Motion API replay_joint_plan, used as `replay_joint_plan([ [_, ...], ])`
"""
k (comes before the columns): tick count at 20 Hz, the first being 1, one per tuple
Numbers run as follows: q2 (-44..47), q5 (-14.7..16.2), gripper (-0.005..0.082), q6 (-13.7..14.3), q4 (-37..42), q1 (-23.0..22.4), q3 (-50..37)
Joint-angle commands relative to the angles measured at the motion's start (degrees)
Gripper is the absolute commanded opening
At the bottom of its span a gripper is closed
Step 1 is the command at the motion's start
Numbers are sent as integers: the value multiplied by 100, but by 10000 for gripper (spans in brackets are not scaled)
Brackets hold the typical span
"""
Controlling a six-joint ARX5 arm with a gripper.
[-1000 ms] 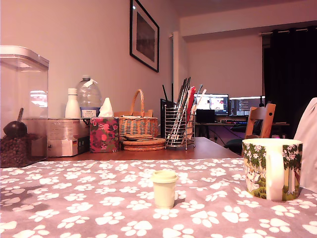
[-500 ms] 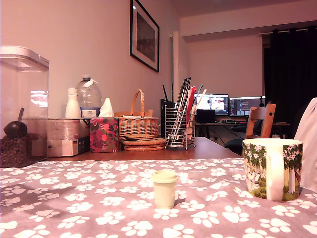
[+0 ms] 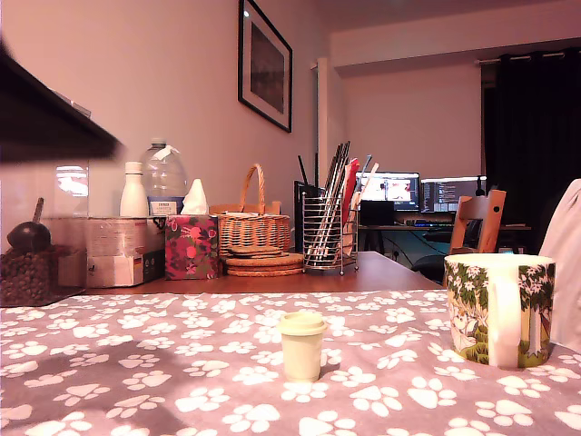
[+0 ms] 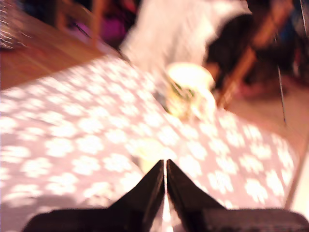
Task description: Pick up the coffee capsules on the table and drop them inside the coffee cup
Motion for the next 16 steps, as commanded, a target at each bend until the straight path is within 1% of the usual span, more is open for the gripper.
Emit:
replay_joint_plan([
  [1,208,-90,-21,59,125,-125,-76],
  [5,448,-92,-19,55,66,-166,-76],
  [6,448,-111,16,55,81,-166,-76],
  [7,446,-164,111,52,81,-166,-76],
  [8,448,-232,267,55,83,-166,-76],
  [9,450,-341,442,55,77,-166,-76],
  [10,490,-389,575,57,70,-166,-76],
  [11,529,-455,626,55,63,-166,-76],
  [12,586,-511,626,57,68,-166,-76],
  [13,654,-542,626,120,90,-166,-76],
  [16,837,-538,626,267,315,-166,-79],
])
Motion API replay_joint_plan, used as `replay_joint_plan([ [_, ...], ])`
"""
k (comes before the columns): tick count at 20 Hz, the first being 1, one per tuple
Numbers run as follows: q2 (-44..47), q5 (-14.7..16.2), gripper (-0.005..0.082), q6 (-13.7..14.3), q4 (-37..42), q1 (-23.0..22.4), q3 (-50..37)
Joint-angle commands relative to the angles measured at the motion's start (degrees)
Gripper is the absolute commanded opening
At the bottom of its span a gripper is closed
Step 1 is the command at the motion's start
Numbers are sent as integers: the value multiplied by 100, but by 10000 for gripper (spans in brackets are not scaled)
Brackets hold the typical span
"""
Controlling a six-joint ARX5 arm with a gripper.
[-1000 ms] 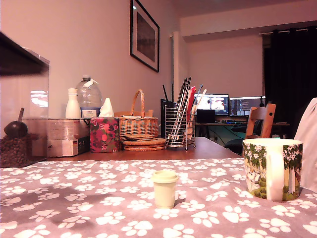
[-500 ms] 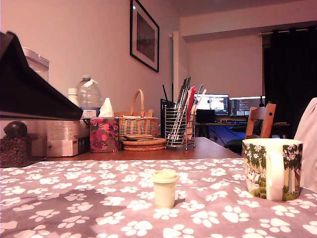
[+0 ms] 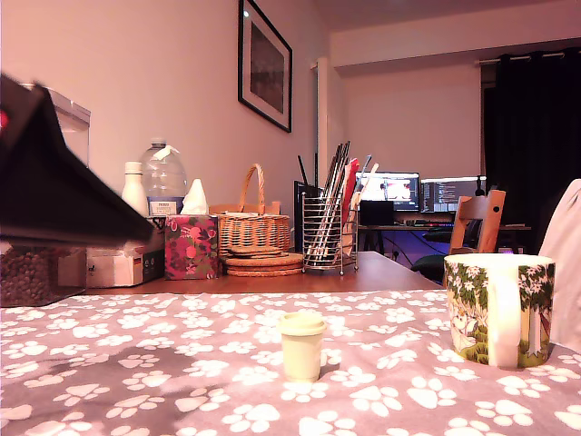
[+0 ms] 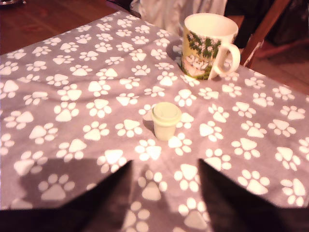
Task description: Pick up the coffee capsules on the table and drop them inside the coffee cup
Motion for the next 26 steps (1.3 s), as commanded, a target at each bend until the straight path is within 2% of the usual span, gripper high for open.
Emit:
replay_joint_plan([
  [1,98,7,626,138,264,-4,-79],
  [6,586,7,624,203,1154,-4,-83],
  [13,1799,120,624,295,2409,-4,-90],
  [22,3405,437,624,291,4079,-4,-90],
  [26,3840,549,624,90,4629,-4,-85],
])
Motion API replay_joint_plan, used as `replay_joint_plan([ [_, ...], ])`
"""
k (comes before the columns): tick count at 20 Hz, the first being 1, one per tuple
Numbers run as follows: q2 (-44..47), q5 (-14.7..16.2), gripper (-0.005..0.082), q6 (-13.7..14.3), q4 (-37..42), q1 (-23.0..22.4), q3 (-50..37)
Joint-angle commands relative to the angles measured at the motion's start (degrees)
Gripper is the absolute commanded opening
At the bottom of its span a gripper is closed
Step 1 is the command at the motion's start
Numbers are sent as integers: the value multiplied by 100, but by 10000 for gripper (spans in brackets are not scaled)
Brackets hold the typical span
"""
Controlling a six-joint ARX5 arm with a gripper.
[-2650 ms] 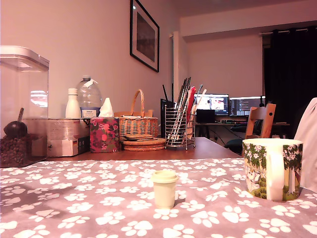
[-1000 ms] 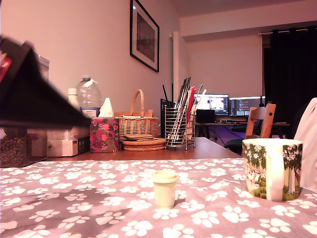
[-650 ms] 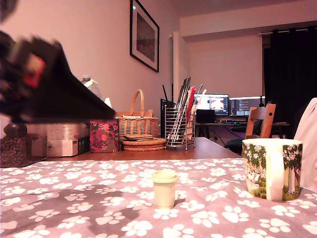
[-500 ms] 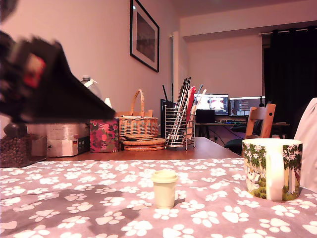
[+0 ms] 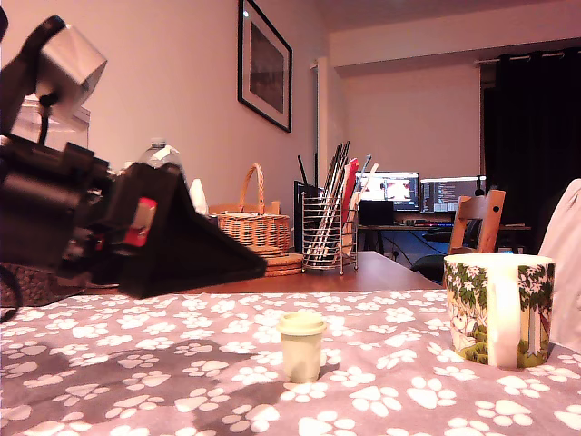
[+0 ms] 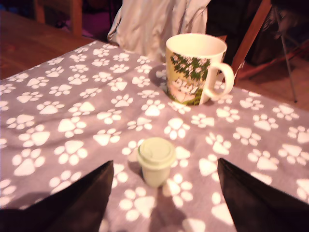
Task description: Pick up the coffee capsules on the table and drop them inside the coffee cup
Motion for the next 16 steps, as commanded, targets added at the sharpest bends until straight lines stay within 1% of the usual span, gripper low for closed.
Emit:
replay_joint_plan([
  [1,199,17,624,-103,223,-4,-76],
  [2,297,17,624,-160,321,-4,-72],
  [4,472,17,624,-184,321,-4,22],
  [7,782,107,624,-188,299,-22,223],
  [11,1123,107,624,-184,258,-44,463],
  [16,1366,116,624,-179,-269,-44,866],
])
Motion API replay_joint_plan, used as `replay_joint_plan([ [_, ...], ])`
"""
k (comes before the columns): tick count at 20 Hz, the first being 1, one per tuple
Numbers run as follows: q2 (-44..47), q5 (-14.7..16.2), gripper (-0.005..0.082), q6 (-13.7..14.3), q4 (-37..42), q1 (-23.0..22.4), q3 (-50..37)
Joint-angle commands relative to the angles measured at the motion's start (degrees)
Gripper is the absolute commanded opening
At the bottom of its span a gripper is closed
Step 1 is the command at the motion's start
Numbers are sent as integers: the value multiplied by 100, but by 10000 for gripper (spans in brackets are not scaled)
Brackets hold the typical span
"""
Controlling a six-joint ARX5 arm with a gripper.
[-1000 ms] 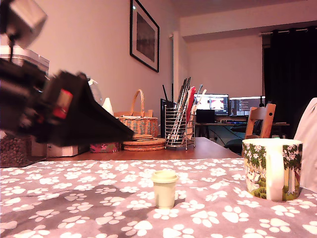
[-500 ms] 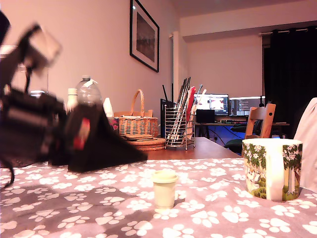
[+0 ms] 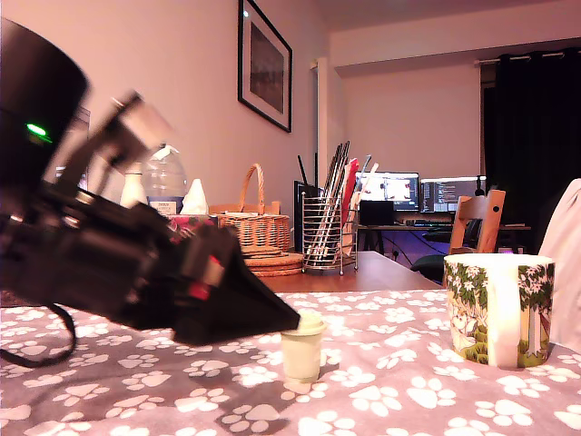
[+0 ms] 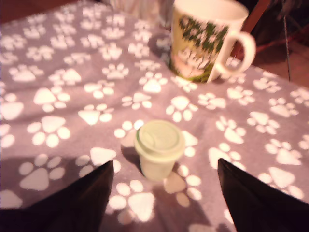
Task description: Pick up the coffee capsules on the table and drop them inside the coffee cup
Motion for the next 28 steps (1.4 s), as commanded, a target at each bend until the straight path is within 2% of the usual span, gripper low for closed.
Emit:
replay_joint_plan([
  [1,146,42,624,-17,-35,-37,129],
  [14,863,74,619,-17,-1060,-39,1128],
  [17,986,-33,610,-20,-1204,-39,1274],
  [21,988,-74,510,-20,-1263,-50,1300],
  [26,988,-66,244,-20,-1266,-50,1300],
  [28,988,-46,212,-17,-1266,-50,1300],
])
